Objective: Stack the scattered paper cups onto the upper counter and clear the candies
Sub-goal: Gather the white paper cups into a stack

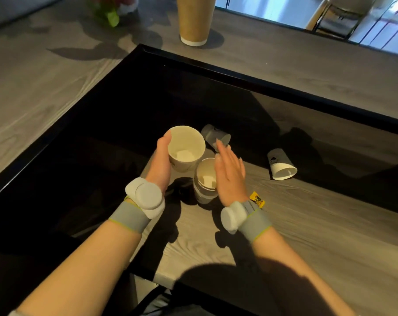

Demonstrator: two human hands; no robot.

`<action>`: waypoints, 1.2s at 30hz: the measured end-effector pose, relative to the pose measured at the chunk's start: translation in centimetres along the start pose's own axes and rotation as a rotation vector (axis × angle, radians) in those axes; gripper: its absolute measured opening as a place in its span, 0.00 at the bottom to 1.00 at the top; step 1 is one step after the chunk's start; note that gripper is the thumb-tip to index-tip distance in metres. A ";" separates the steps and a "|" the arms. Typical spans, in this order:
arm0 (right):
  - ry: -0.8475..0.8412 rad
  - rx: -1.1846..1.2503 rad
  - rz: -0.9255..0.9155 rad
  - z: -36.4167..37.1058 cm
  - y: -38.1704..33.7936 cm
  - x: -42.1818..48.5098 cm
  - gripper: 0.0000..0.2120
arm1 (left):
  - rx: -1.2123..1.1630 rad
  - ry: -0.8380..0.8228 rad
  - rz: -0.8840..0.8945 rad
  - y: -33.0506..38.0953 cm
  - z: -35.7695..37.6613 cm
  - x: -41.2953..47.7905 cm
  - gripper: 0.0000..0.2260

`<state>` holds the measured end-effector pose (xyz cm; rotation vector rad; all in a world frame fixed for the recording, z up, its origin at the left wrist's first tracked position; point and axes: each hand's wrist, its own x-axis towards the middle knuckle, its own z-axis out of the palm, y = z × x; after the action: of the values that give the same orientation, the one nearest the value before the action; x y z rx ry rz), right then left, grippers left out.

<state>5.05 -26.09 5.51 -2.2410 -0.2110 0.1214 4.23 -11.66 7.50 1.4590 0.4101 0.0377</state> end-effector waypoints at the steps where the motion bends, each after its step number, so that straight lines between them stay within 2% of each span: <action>1: 0.038 0.089 0.015 -0.4 0.0 -0.1 0.21 | 0.021 -0.018 0.006 0.2 0.5 0.0 0.20; 4: 0.074 0.318 0.013 -1.7 -0.2 -0.3 0.20 | 0.108 -0.082 -0.009 0.3 2.9 0.2 0.23; 7: 0.037 0.471 0.038 -1.0 -0.7 -0.5 0.19 | 0.179 -0.034 -0.090 -0.5 4.1 0.2 0.31; 10: 0.035 0.455 0.110 -0.9 0.3 -0.1 0.22 | 0.403 -0.004 -0.012 -2.2 4.5 0.6 0.22; 13: -0.038 0.374 0.204 -0.2 2.3 -0.1 0.19 | 0.546 -0.141 0.105 -4.4 3.6 1.0 0.19; 15: -0.096 0.476 0.219 0.3 3.1 -0.2 0.20 | 0.436 -0.240 0.106 -5.6 3.2 1.2 0.18; 18: -0.149 0.626 0.250 0.3 3.4 0.4 0.20 | 0.270 -0.272 0.019 -5.7 3.4 1.2 0.12; 20: -0.158 0.677 0.273 0.1 4.0 0.7 0.19 | 0.199 -0.276 -0.016 -5.2 3.9 1.0 0.12; 22: -0.103 0.680 0.319 -0.1 5.1 1.1 0.19 | 0.136 -0.210 0.014 -5.0 4.3 0.9 0.16; 24: 0.039 0.655 0.386 -0.8 6.6 1.8 0.21 | 0.043 -0.098 0.022 -4.1 4.7 1.5 0.21; 27: 0.307 0.465 0.409 -3.1 9.3 3.6 0.16 | 0.155 -0.092 0.002 -2.7 5.2 4.4 0.24; 30: 0.445 -0.007 0.432 -5.4 12.5 4.8 0.23 | 0.420 -0.165 -0.056 -2.1 5.7 8.4 0.20; 31: 0.444 -0.125 0.474 -6.1 13.3 5.3 0.26 | 0.532 -0.186 -0.043 -2.0 6.1 10.1 0.19; 33: 0.392 -0.304 0.534 -6.8 14.7 5.6 0.30 | 0.820 -0.227 0.011 -2.2 6.3 12.4 0.23; 36: 0.322 -0.444 0.610 -7.9 16.6 6.9 0.32 | 1.306 -0.313 -0.010 -2.4 7.8 16.1 0.30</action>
<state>14.89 -41.00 -2.60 -2.6541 0.6869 0.0367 20.95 -15.04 1.61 2.6877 0.1507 -0.5559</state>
